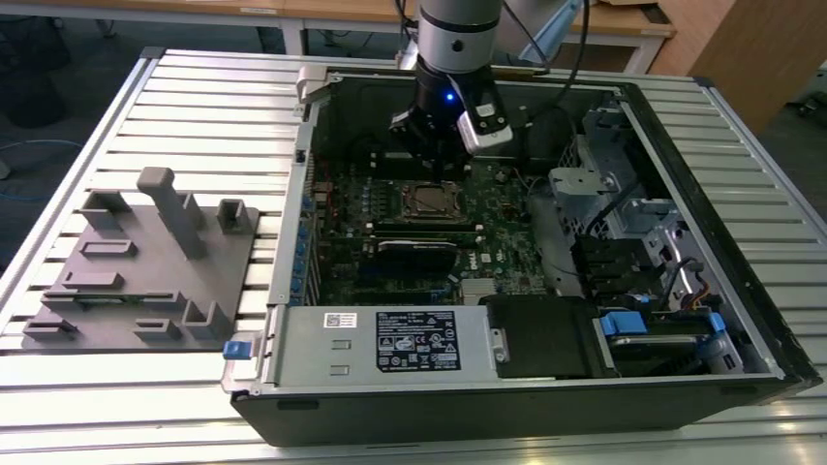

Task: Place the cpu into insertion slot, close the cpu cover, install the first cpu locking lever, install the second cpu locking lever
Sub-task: 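Install the second cpu locking lever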

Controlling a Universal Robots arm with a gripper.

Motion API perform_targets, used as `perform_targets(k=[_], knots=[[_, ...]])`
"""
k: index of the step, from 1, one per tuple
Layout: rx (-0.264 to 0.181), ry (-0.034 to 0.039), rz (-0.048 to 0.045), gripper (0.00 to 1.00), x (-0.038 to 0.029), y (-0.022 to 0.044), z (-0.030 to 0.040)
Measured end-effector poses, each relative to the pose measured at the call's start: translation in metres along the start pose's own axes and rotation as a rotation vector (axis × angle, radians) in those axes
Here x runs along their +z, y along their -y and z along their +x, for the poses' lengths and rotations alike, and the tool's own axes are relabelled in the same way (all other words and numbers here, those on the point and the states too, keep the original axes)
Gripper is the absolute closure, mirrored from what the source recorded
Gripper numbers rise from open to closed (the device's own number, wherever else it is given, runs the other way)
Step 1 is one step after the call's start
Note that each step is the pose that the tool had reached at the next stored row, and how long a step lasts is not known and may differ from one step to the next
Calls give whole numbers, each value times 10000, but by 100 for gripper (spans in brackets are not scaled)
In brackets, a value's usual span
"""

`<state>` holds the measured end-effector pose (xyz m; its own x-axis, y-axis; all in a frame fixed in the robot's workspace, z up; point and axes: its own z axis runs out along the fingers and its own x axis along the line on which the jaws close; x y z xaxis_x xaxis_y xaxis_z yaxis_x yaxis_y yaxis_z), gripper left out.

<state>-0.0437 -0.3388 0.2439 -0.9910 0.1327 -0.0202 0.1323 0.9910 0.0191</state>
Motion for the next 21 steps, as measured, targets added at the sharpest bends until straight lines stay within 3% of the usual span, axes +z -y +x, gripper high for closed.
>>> perform_targets(k=[6,21], knots=[[0,-1,-9,90,-1,63,-12],[0,-2,-11,90,-2,336,-51]])
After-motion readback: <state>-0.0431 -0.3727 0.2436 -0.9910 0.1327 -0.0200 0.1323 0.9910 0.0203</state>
